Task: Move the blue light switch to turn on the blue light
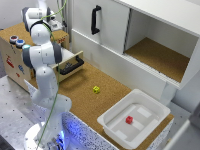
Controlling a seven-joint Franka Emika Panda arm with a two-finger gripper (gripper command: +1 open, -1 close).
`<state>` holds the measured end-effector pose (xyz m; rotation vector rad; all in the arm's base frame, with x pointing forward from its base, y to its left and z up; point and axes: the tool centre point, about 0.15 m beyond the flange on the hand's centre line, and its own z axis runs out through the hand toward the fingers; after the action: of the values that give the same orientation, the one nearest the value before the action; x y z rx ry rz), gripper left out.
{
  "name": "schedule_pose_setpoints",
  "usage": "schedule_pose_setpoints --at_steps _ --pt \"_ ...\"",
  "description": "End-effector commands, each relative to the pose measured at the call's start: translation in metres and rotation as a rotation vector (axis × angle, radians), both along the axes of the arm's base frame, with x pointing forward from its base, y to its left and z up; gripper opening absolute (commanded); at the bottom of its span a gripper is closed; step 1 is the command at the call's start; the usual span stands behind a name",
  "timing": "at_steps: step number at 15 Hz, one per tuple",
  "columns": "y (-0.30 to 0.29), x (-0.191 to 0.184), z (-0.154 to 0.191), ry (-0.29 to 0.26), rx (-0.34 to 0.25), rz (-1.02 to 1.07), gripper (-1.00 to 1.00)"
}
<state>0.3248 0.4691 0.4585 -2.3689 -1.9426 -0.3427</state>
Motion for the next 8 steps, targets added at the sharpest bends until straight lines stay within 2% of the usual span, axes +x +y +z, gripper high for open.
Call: schedule_pose_setpoints --at_steps 1,3,8 --pt "0.021 -0.039 0.039 -0.018 -0.099 0.126 1.0" --pt "0.028 -0.061 0.056 -0.01 -0.085 0.183 1.0" --pt "0.034 -0.092 0.081 -0.017 -0.134 0.212 1.0"
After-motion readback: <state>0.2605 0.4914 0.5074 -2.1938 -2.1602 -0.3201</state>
